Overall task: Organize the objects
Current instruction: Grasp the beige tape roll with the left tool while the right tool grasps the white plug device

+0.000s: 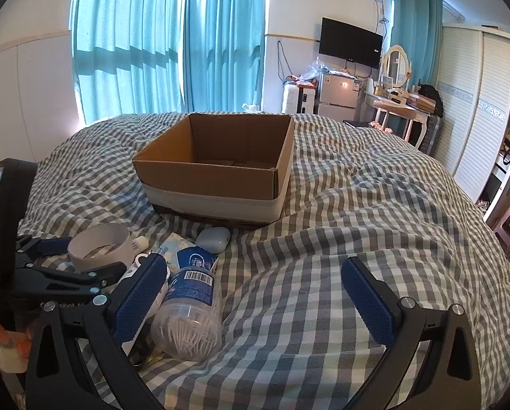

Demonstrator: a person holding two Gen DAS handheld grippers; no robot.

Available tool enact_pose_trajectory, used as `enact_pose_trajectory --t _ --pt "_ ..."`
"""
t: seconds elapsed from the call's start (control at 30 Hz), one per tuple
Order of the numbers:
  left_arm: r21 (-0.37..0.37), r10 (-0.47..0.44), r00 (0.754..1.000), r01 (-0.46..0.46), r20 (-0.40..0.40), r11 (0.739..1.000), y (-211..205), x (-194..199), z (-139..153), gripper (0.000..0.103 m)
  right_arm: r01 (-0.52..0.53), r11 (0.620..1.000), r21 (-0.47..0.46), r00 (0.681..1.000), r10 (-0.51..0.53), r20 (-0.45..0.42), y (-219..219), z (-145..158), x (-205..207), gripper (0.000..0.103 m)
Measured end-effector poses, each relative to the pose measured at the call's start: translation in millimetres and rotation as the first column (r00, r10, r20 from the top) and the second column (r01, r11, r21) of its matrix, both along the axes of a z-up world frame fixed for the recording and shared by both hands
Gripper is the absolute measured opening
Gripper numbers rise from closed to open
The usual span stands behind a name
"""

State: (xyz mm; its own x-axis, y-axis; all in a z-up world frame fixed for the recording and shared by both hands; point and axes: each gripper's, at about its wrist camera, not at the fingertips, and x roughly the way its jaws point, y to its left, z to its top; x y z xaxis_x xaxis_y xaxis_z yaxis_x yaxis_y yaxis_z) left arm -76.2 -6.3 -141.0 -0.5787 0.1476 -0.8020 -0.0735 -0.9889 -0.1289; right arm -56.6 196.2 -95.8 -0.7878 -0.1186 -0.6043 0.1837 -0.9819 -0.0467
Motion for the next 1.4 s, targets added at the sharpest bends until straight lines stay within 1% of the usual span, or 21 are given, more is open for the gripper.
enact_pose_trajectory --t 0.03,0.17,0.27,0.3,0.37,0.47,0.53,0.6,0.63,0.8,0.83,0.87,0.9,0.93,0.97,1.07,1.2,1.4 --pt "0.013 -0.004 1.000 0.004 0.000 1.000 -1 -1 0 0.081 -0.001 1.000 0.002 1.000 0.001 0.002 -1 -1 0 0.103" --pt "0.029 -0.016 1.000 0.016 -0.004 0.999 -2 5 5 0.081 -0.012 1.000 0.016 1.000 0.012 0.010 -8 0 4 0.103" --pt "0.027 0.013 0.998 -0.011 -0.069 1.000 -9 17 24 0.081 -0.044 0.999 0.019 0.999 0.044 0.023 -17 1 9 0.103" --pt "0.016 0.024 0.995 -0.023 -0.095 1.000 -12 22 31 0.081 -0.059 0.998 0.018 0.998 0.059 0.030 -22 1 11 0.103" --pt "-0.036 0.053 0.988 -0.059 -0.145 0.998 -18 31 45 0.081 -0.089 0.996 0.020 0.995 0.088 0.040 -33 -1 13 0.103" --pt "-0.086 0.080 0.979 -0.097 -0.187 0.992 -25 40 57 0.081 -0.133 0.991 0.034 0.989 0.130 0.065 -49 -10 14 0.102" --pt "-0.108 0.093 0.976 -0.116 -0.196 0.987 -31 44 59 0.081 -0.157 0.987 0.037 0.984 0.153 0.087 -60 -18 11 0.099" --pt "-0.122 0.103 0.974 -0.129 -0.201 0.984 -35 46 58 0.081 -0.173 0.984 0.051 0.979 0.166 0.116 -73 -27 6 0.090" --pt "-0.126 0.104 0.974 -0.131 -0.202 0.983 -36 46 57 0.081 -0.177 0.982 0.064 0.977 0.168 0.132 -78 -32 2 0.087" --pt "-0.117 0.107 0.972 -0.134 -0.208 0.984 -41 46 53 0.081 -0.199 0.976 0.093 0.963 0.177 0.201 -94 -52 -10 0.067" --pt "-0.116 0.105 0.972 -0.131 -0.208 0.985 -42 46 53 0.081 -0.196 0.975 0.102 0.962 0.171 0.214 -96 -58 -13 0.066" --pt "-0.116 0.101 0.973 -0.127 -0.209 0.985 -42 46 52 0.081 -0.192 0.976 0.106 0.963 0.166 0.211 -96 -60 -13 0.066" --pt "-0.116 0.099 0.973 -0.125 -0.207 0.985 -43 46 51 0.081 -0.190 0.976 0.107 0.964 0.165 0.209 -96 -60 -13 0.061" --pt "-0.118 0.097 0.974 -0.123 -0.205 0.985 -42 46 48 0.081 -0.196 0.975 0.105 0.963 0.171 0.207 -96 -60 -12 0.055" --pt "-0.119 0.096 0.975 -0.122 -0.201 0.985 -41 47 47 0.081 -0.206 0.973 0.102 0.961 0.182 0.206 -97 -60 -12 0.045" --pt "-0.126 0.088 0.977 -0.114 -0.195 0.985 -37 48 44 0.081 -0.215 0.968 0.132 0.963 0.187 0.194 -100 -60 -6 0.045" --pt "-0.137 0.073 0.976 -0.103 -0.207 0.985 -32 52 46 0.081 -0.213 0.972 0.100 0.967 0.194 0.166 -94 -48 1 0.045" --pt "-0.154 0.044 0.974 -0.080 -0.223 0.985 -21 61 55 0.081 -0.205 0.977 0.058 0.976 0.200 0.087 -83 -17 10 0.045"
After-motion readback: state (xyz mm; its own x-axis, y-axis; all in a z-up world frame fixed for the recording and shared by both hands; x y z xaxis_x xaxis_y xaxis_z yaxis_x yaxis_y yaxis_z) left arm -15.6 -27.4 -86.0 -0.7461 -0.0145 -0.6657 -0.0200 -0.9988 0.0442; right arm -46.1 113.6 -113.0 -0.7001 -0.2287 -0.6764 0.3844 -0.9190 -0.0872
